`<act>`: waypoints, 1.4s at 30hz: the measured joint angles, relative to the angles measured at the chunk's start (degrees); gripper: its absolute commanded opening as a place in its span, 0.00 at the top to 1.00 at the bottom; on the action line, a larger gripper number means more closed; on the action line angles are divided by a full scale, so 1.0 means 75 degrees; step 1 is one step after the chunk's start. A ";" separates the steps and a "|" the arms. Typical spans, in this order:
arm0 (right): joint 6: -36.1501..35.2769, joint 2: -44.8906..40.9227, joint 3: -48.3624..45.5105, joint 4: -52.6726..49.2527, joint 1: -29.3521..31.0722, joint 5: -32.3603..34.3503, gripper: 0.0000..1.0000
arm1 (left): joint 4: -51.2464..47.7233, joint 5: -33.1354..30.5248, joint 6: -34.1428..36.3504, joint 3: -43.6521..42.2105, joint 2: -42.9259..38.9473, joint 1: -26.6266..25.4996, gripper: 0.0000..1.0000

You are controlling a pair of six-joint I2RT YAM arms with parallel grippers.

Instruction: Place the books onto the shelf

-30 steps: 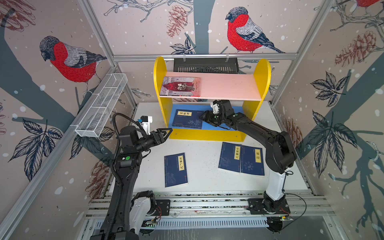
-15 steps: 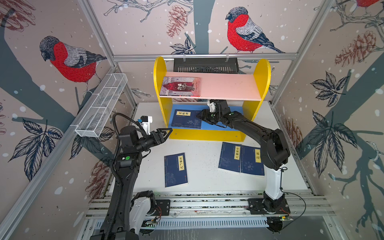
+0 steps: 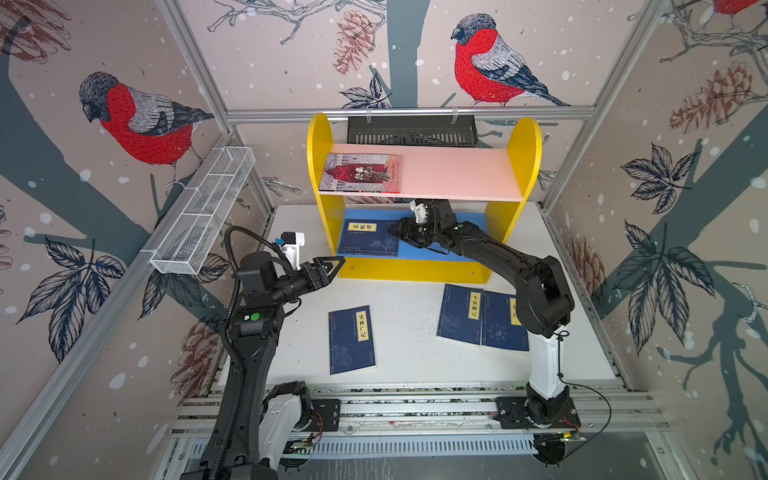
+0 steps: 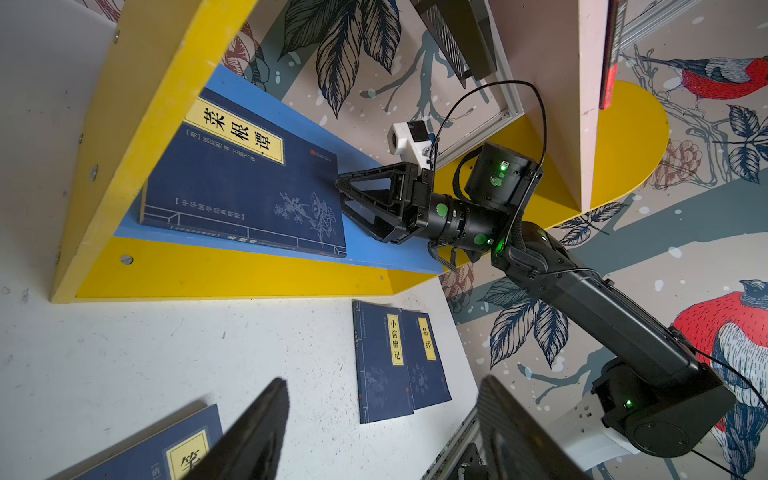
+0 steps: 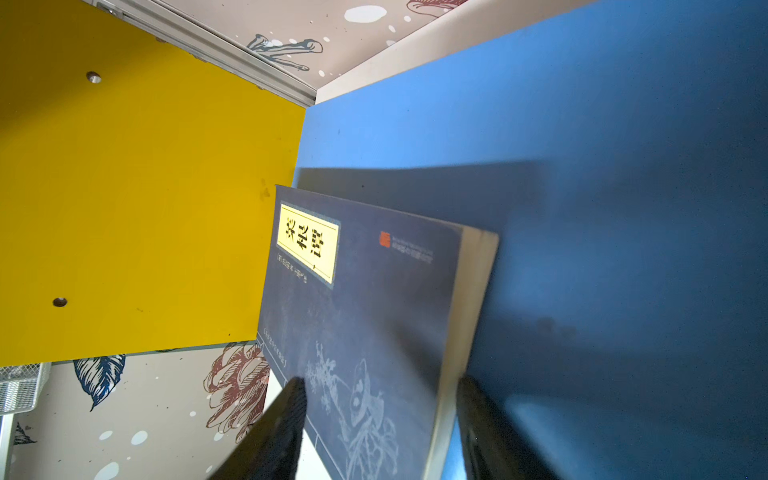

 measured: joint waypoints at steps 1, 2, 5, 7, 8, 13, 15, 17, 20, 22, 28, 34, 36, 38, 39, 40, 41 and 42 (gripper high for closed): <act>0.0000 0.0006 0.0009 -0.0003 0.0000 0.0000 0.40 | 0.0000 0.0000 0.0000 -0.0003 0.0000 0.0000 0.27; 0.0000 0.0020 0.0026 -0.0012 0.0000 -0.0003 0.40 | 0.0000 0.0000 0.0000 -0.0003 -0.0003 0.0000 0.27; 0.0003 0.0067 0.0085 -0.0015 0.0000 -0.0020 0.40 | 0.0000 0.0000 0.0000 -0.0015 -0.0017 0.0000 0.27; 0.0003 0.0096 0.0125 -0.0015 0.0009 -0.0023 0.40 | 0.0003 0.0000 0.0000 -0.0020 -0.0026 0.0000 0.27; 0.0000 0.0114 0.0146 -0.0015 0.0020 -0.0023 0.40 | 0.0003 0.0003 0.0000 -0.0029 -0.0029 0.0000 0.27; 0.0003 0.0195 0.0262 -0.0035 0.0044 -0.0029 0.40 | 0.0003 0.0000 0.0000 -0.0032 -0.0029 0.0000 0.27; 0.0000 0.0210 0.0271 -0.0038 0.0050 -0.0026 0.39 | 0.0006 0.0000 0.0000 -0.0044 -0.0029 0.0000 0.27; 0.0003 0.0210 0.0274 -0.0038 0.0055 -0.0026 0.39 | 0.0006 0.0000 0.0000 -0.0052 -0.0032 0.0000 0.27; 0.0006 0.0210 0.0274 -0.0035 0.0067 -0.0023 0.39 | 0.0009 0.0000 0.0000 -0.0058 -0.0041 0.0000 0.27; 0.0026 0.0210 0.0271 -0.0029 0.0087 -0.0023 0.39 | 0.0009 0.0000 0.0000 -0.0061 -0.0041 0.0000 0.27; 0.0149 0.0134 0.0102 0.0134 0.0122 -0.0020 0.38 | 0.0012 0.0000 0.0000 -0.0061 -0.0055 0.0000 0.27; 0.0189 0.0117 0.0085 0.0154 0.0128 -0.0020 0.36 | 0.0023 -0.0003 0.0000 -0.0087 -0.0067 0.0000 0.27; 0.0189 0.0079 0.0058 0.0131 0.0128 -0.0006 0.36 | 0.0020 -0.0015 0.0000 -0.0087 -0.0070 0.0000 0.27; 0.0189 -0.0108 -0.0128 0.0085 0.0128 0.0134 0.36 | -0.0029 -0.0099 0.0017 -0.0085 -0.0070 0.0000 0.25; 0.0189 -0.0236 -0.0265 0.0052 0.0131 0.0230 0.35 | -0.0073 -0.0152 0.0076 -0.0085 -0.0067 0.0000 0.25; 0.0189 -0.0402 -0.0452 0.0015 0.0134 0.0376 0.35 | -0.0163 -0.0280 0.0160 -0.0070 -0.0058 0.0000 0.25; 0.0189 -0.0595 -0.0667 0.0006 0.0137 0.0460 0.35 | -0.0236 -0.0379 0.0221 -0.0055 -0.0041 0.0000 0.24; 0.0192 -0.0778 -0.0880 -0.0015 0.0137 0.0533 0.35 | -0.0332 -0.0554 0.0300 -0.0035 -0.0026 0.0000 0.24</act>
